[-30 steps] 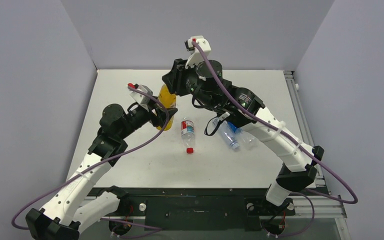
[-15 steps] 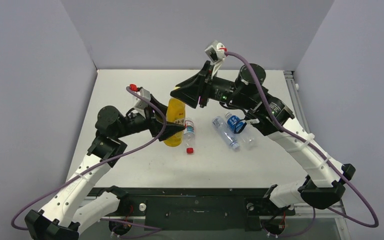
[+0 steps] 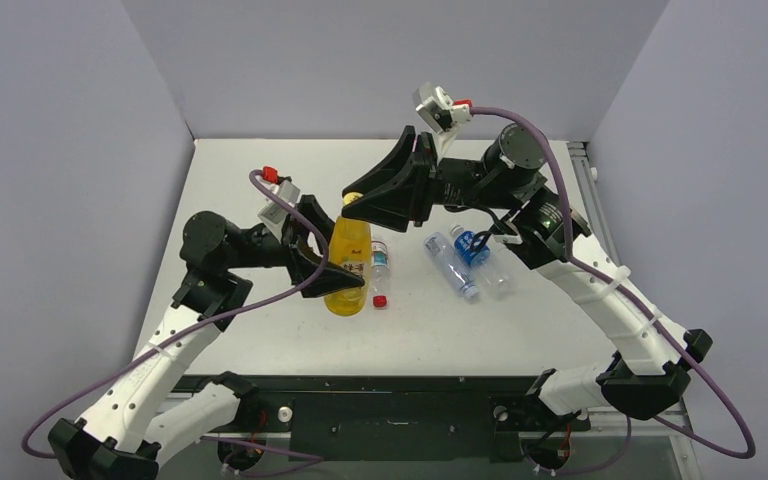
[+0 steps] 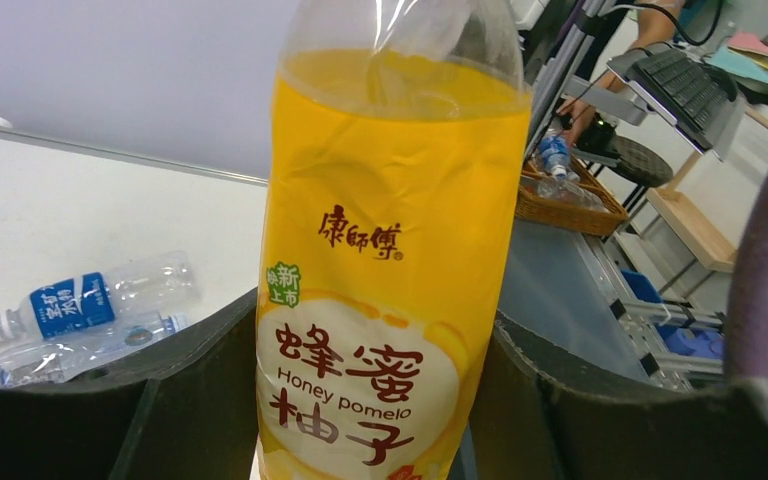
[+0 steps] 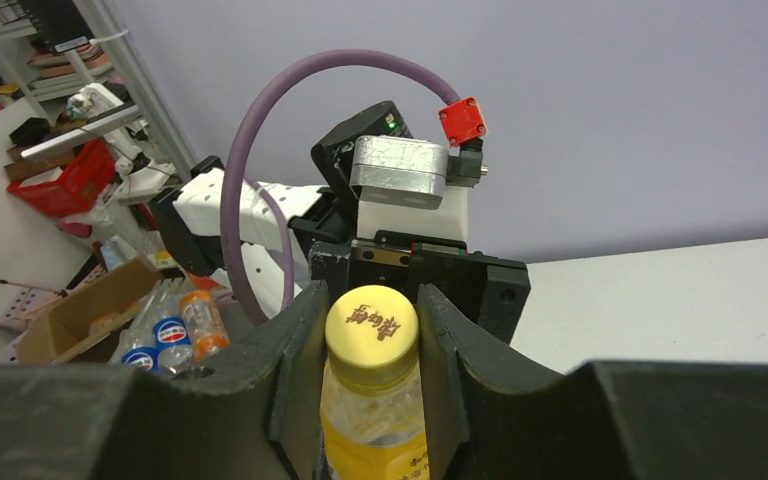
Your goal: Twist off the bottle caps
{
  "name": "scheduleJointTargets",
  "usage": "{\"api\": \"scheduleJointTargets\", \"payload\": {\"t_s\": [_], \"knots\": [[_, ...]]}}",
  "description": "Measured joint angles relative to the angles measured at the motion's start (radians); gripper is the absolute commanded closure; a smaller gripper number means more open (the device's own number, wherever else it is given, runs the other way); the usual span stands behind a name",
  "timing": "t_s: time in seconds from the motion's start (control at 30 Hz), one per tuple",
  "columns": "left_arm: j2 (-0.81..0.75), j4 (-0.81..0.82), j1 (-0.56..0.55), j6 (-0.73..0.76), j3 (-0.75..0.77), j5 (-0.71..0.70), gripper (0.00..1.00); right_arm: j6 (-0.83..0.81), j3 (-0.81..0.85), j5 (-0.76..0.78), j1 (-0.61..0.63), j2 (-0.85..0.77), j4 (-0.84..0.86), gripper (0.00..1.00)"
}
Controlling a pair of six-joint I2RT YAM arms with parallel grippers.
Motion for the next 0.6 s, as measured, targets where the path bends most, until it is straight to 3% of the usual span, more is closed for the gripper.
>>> {"api": "scheduleJointTargets", "payload": {"t_s": [0.07,0.13,0.17,0.23,0.43,0.6], "knots": [[0.006,0.011,0.0,-0.013,0.001,0.026,1.0,0.005,0.0,-0.029,-0.006,0.0,0.0,0.95],[0.01,0.013,0.0,-0.022,0.004,0.041,1.0,0.005,0.0,-0.044,-0.013,-0.001,-0.006,0.7],[0.011,0.01,0.0,-0.024,0.005,0.044,1.0,-0.003,0.003,-0.042,-0.015,-0.001,-0.021,0.44],[0.017,0.001,0.0,-0.018,0.005,0.039,1.0,-0.027,0.024,0.005,-0.016,-0.002,-0.084,0.24],[0.016,-0.145,-0.001,0.179,0.011,-0.112,1.0,-0.089,0.1,0.456,0.026,-0.007,-0.257,0.19],[0.013,-0.238,-0.001,0.363,0.008,-0.351,1.0,-0.123,0.241,0.882,0.192,0.04,-0.393,0.2]]}}
